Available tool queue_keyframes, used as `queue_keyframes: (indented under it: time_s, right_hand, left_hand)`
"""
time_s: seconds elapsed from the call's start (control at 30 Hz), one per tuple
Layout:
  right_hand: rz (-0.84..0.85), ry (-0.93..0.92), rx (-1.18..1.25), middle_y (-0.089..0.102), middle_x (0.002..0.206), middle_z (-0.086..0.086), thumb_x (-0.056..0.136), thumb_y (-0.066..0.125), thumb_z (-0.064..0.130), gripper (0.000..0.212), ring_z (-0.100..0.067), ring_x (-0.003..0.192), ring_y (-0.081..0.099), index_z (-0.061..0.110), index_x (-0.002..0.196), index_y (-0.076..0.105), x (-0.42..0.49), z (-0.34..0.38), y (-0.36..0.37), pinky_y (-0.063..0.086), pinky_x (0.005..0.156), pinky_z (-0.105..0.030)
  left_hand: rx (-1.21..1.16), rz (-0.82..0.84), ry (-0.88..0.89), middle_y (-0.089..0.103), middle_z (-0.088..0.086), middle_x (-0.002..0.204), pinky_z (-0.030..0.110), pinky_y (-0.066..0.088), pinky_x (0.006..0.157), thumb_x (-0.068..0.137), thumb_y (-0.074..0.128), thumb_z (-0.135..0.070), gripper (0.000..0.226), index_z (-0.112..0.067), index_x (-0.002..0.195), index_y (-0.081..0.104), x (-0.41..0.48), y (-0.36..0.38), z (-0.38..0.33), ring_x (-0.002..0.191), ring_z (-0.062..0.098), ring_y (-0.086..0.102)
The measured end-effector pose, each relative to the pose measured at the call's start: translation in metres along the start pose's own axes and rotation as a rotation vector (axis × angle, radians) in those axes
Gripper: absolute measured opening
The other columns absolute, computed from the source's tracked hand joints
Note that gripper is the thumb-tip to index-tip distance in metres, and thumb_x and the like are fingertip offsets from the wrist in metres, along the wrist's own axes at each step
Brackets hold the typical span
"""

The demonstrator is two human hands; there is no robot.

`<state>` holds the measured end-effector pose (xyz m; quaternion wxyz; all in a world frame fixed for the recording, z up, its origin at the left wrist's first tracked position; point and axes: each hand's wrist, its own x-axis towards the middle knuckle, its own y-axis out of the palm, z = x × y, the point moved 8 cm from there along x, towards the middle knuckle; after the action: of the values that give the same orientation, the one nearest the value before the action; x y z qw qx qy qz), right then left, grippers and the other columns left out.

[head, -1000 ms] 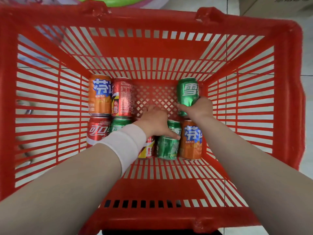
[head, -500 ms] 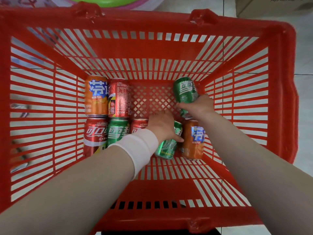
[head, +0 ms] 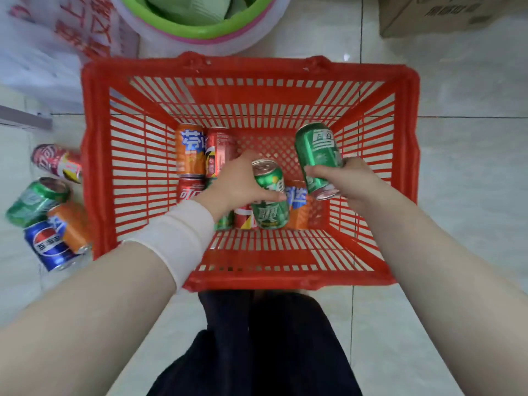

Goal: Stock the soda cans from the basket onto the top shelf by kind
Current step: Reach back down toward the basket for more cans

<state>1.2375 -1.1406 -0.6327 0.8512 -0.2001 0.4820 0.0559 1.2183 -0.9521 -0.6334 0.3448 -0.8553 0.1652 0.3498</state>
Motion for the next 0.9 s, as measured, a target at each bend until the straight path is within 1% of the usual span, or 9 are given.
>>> queue_keyframes:
  time_s: [0.1, 0.17, 0.3, 0.43, 0.53, 0.6, 0.7, 0.83, 0.9]
  right_hand:
    - [0.064, 0.0, 0.118, 0.071, 0.099, -0.01, 0.067, 0.08, 0.023, 0.044, -0.022, 0.086, 0.069, 0.009, 0.105, 0.063, -0.073, 0.006, -0.008, 0.056, 0.083, -0.036]
    - [0.079, 0.003, 0.194, 0.071, 0.099, -0.009, 0.066, 0.081, 0.022, 0.045, -0.021, 0.086, 0.069, 0.011, 0.106, 0.062, -0.132, 0.014, -0.015, 0.054, 0.086, -0.037]
    - [0.086, -0.017, 0.186, 0.069, 0.105, -0.007, 0.056, 0.084, 0.028, 0.069, -0.021, 0.091, 0.068, 0.01, 0.116, 0.055, -0.258, 0.039, -0.037, 0.055, 0.085, -0.04]
    - [0.119, -0.1, 0.183, 0.064, 0.113, -0.01, 0.072, 0.076, 0.01, 0.057, -0.024, 0.1, 0.064, 0.01, 0.121, 0.047, -0.372, 0.078, -0.064, 0.053, 0.088, -0.043]
    - [0.138, -0.241, 0.183, 0.064, 0.111, -0.004, 0.072, 0.075, 0.011, 0.053, -0.013, 0.094, 0.063, 0.015, 0.118, 0.049, -0.444, 0.116, -0.084, 0.054, 0.076, -0.023]
    - [0.132, -0.325, 0.196, 0.065, 0.108, -0.001, 0.071, 0.078, 0.014, 0.053, -0.009, 0.091, 0.063, 0.016, 0.116, 0.051, -0.484, 0.141, -0.094, 0.051, 0.067, -0.014]
    - [0.112, -0.417, 0.237, 0.067, 0.103, 0.001, 0.063, 0.076, 0.027, 0.057, -0.008, 0.087, 0.065, 0.017, 0.113, 0.053, -0.533, 0.174, -0.103, 0.05, 0.065, -0.014]
    - [0.119, -0.498, 0.314, 0.069, 0.104, 0.001, 0.063, 0.073, 0.036, 0.057, -0.012, 0.092, 0.067, 0.021, 0.114, 0.052, -0.581, 0.21, -0.108, 0.052, 0.071, -0.021]
    - [0.123, -0.521, 0.343, 0.069, 0.108, -0.001, 0.056, 0.079, 0.051, 0.07, -0.018, 0.098, 0.067, 0.023, 0.114, 0.053, -0.602, 0.226, -0.108, 0.053, 0.08, -0.031]
  left_hand:
    - [-0.224, 0.0, -0.056, 0.06, -0.005, 0.105, 0.019, 0.043, 0.077, 0.059, 0.084, -0.039, 0.077, -0.017, 0.123, 0.046, -0.072, -0.034, -0.012, 0.097, 0.011, 0.059]
    - [-0.365, -0.006, -0.093, 0.062, -0.01, 0.092, 0.018, 0.048, 0.071, 0.06, 0.085, -0.031, 0.064, -0.021, 0.111, 0.049, -0.128, -0.055, -0.024, 0.084, 0.006, 0.061]
    - [-0.569, -0.047, -0.117, 0.063, -0.012, 0.086, 0.014, 0.052, 0.063, 0.064, 0.083, -0.017, 0.049, -0.022, 0.104, 0.055, -0.24, -0.104, -0.062, 0.073, 0.002, 0.063]
    - [-0.704, -0.1, -0.069, 0.065, -0.006, 0.093, 0.017, 0.051, 0.072, 0.051, 0.086, -0.026, 0.064, -0.023, 0.107, 0.054, -0.338, -0.154, -0.114, 0.078, 0.003, 0.064]
    - [-0.821, -0.177, -0.021, 0.064, -0.006, 0.087, 0.009, 0.049, 0.062, 0.065, 0.08, -0.007, 0.049, -0.019, 0.103, 0.053, -0.399, -0.189, -0.155, 0.065, -0.008, 0.063]
    - [-0.931, -0.202, 0.018, 0.067, -0.002, 0.088, 0.017, 0.054, 0.065, 0.063, 0.081, -0.009, 0.043, -0.019, 0.096, 0.056, -0.431, -0.204, -0.178, 0.07, 0.0, 0.067]
    - [-1.08, -0.241, 0.085, 0.072, 0.001, 0.087, 0.036, 0.058, 0.075, 0.05, 0.078, -0.032, 0.05, -0.017, 0.095, 0.061, -0.471, -0.226, -0.202, 0.081, 0.018, 0.069]
    - [-1.17, -0.272, 0.199, 0.073, -0.002, 0.079, 0.032, 0.056, 0.065, 0.053, 0.076, -0.032, 0.046, -0.016, 0.093, 0.061, -0.513, -0.263, -0.234, 0.074, 0.015, 0.07]
    - [-1.203, -0.285, 0.254, 0.073, -0.002, 0.079, 0.03, 0.055, 0.062, 0.055, 0.077, -0.028, 0.046, -0.014, 0.096, 0.06, -0.531, -0.287, -0.247, 0.074, 0.015, 0.07]
